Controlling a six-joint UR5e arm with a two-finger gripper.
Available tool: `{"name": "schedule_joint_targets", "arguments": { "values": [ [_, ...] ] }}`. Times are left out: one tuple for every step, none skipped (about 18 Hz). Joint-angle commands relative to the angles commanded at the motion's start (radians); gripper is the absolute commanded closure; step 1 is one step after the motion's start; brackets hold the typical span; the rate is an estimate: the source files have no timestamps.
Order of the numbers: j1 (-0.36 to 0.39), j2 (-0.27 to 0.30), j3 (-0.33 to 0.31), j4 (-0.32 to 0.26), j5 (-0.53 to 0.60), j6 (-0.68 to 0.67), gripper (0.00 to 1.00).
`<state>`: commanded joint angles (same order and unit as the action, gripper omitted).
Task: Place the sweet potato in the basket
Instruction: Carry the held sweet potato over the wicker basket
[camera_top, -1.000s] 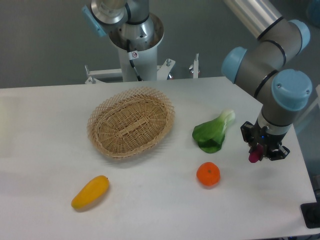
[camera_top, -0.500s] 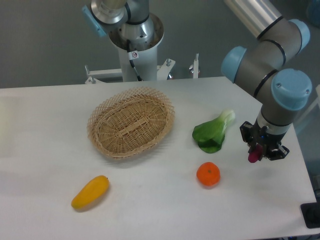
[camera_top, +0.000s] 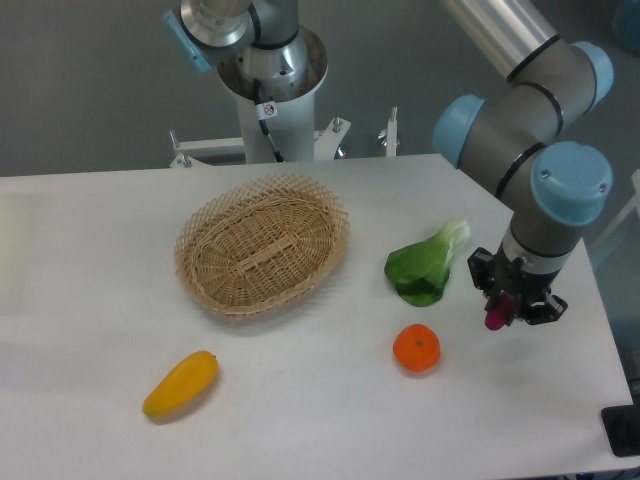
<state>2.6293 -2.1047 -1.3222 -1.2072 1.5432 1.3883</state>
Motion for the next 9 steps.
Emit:
{"name": "schedule_joint_targets", "arguments": {
  "values": [
    [-0.012,0.003,-0.006,0.000,0.000,-0.002,0.90],
    [-0.026,0.006,-0.012,0.000,0.000,-0.003,0.90],
    [-0.037,0.012,-0.018,0.000,0.000,-0.009,0.90],
    [-0.044,0.017,-0.031,0.002,0.000,-0.015,0.90],
    [-0.058,0.023,-0.044,0.003,0.000,-0.020,0.90],
    [-0.072,0.038,-0.066,0.008,-0.003,-0.022,0.90],
    [-0.081,0.052,-0.087,0.009,-0.003,-0.022,0.90],
    [-0.097,0.067,-0.107,0.009,-0.003,-0.022,0.90],
    [-0.112,0.084,-0.133,0.011,-0.003,-0.023,0.90]
  ]
}}
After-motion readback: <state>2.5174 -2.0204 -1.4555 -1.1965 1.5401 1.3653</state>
